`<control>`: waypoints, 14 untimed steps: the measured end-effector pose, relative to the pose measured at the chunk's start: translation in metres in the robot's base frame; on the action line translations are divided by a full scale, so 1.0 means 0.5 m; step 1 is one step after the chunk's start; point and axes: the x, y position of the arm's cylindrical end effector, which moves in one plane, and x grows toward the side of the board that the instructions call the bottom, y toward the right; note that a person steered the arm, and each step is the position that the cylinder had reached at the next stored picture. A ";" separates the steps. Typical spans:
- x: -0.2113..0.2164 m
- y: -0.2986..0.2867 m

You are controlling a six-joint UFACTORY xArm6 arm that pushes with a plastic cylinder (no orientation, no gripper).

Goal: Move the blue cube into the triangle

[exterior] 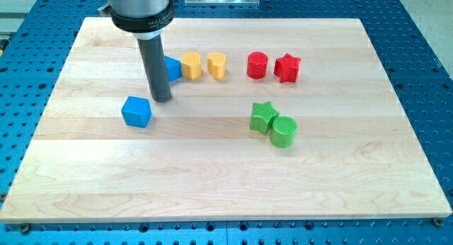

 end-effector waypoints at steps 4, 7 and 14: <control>0.127 -0.139; 0.120 -0.234; 0.076 -0.144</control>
